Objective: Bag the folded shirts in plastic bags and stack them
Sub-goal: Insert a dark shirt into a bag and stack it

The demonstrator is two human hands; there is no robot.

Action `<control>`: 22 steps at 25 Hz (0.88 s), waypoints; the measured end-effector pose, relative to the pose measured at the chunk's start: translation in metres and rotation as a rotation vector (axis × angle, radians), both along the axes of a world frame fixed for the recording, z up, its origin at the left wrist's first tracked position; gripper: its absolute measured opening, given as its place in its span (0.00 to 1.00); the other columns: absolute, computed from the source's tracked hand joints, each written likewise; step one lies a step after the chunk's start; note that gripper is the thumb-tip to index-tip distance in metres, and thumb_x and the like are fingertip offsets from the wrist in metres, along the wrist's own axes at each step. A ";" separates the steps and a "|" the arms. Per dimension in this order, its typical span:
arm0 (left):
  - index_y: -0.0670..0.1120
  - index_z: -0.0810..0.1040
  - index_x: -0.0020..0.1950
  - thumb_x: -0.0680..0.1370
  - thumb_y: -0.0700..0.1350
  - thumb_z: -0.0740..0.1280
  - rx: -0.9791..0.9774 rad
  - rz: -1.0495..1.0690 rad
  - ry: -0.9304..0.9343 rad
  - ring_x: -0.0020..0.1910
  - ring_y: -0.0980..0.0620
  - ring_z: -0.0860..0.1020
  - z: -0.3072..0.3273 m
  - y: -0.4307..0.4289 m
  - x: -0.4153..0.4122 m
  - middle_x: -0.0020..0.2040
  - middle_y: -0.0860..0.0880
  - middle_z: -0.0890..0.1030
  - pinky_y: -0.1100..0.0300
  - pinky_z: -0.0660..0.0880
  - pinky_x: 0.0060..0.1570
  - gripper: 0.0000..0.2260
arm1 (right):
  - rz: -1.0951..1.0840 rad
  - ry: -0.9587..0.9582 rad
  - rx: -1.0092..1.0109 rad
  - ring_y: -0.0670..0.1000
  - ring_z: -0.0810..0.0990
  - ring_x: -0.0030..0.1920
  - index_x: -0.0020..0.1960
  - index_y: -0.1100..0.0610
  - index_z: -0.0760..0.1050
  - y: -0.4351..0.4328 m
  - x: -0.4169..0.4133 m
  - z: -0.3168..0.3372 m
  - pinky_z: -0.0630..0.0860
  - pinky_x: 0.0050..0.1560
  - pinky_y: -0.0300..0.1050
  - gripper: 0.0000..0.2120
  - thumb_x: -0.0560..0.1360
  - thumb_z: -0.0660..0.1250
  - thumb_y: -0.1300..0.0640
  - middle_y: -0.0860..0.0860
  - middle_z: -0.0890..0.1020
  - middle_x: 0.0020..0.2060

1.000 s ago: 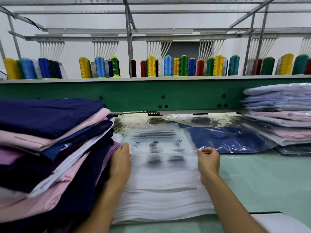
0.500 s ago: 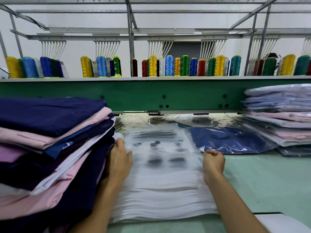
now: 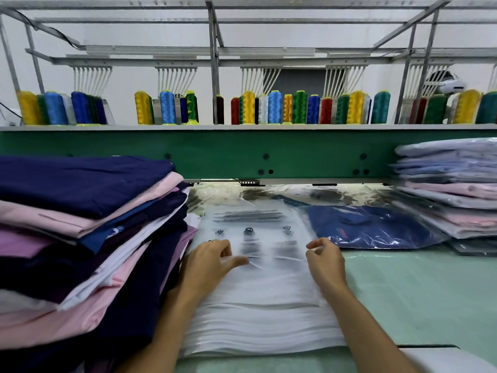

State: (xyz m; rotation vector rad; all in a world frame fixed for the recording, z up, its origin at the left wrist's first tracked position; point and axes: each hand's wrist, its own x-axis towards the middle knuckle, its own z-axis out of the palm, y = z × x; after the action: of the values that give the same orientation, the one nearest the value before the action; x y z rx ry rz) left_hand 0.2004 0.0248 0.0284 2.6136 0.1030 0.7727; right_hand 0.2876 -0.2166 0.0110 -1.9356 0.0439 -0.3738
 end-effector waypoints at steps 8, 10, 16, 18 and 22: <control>0.48 0.82 0.40 0.78 0.51 0.66 -0.093 0.007 -0.070 0.43 0.47 0.79 -0.005 -0.001 0.007 0.40 0.52 0.82 0.52 0.74 0.44 0.11 | 0.024 -0.205 -0.349 0.48 0.73 0.53 0.45 0.45 0.77 0.008 -0.009 0.004 0.69 0.56 0.49 0.12 0.74 0.70 0.37 0.43 0.80 0.45; 0.48 0.82 0.41 0.78 0.47 0.67 -0.152 0.032 -0.151 0.41 0.46 0.82 -0.005 0.000 0.008 0.37 0.51 0.83 0.51 0.77 0.42 0.08 | 0.065 -0.394 -0.378 0.44 0.73 0.49 0.47 0.45 0.74 0.012 -0.014 0.005 0.64 0.56 0.45 0.14 0.72 0.72 0.37 0.40 0.80 0.43; 0.51 0.77 0.48 0.76 0.40 0.69 -0.231 0.070 -0.313 0.41 0.50 0.83 -0.001 -0.001 0.007 0.40 0.53 0.84 0.51 0.79 0.41 0.07 | 0.187 -0.629 -0.600 0.51 0.82 0.45 0.42 0.50 0.76 0.012 -0.015 0.005 0.70 0.58 0.51 0.16 0.71 0.67 0.72 0.44 0.84 0.40; 0.50 0.74 0.46 0.75 0.37 0.68 -0.206 0.090 -0.322 0.40 0.46 0.82 0.000 -0.001 0.007 0.38 0.51 0.83 0.49 0.78 0.39 0.09 | 0.191 -0.602 -0.622 0.51 0.83 0.51 0.39 0.50 0.81 0.012 -0.016 0.005 0.73 0.56 0.51 0.22 0.69 0.63 0.77 0.44 0.86 0.47; 0.48 0.79 0.40 0.72 0.31 0.65 -0.125 0.166 -0.293 0.35 0.42 0.77 0.002 0.000 0.006 0.32 0.48 0.80 0.46 0.75 0.37 0.12 | 0.162 -0.569 -0.605 0.49 0.81 0.58 0.41 0.51 0.86 0.012 -0.012 0.003 0.78 0.55 0.48 0.23 0.70 0.63 0.76 0.46 0.86 0.55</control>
State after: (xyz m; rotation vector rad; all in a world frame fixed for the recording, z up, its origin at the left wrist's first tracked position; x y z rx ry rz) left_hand 0.2065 0.0252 0.0307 2.3674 0.2764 1.1582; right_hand 0.2756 -0.2050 0.0144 -2.3215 -0.6603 -0.8897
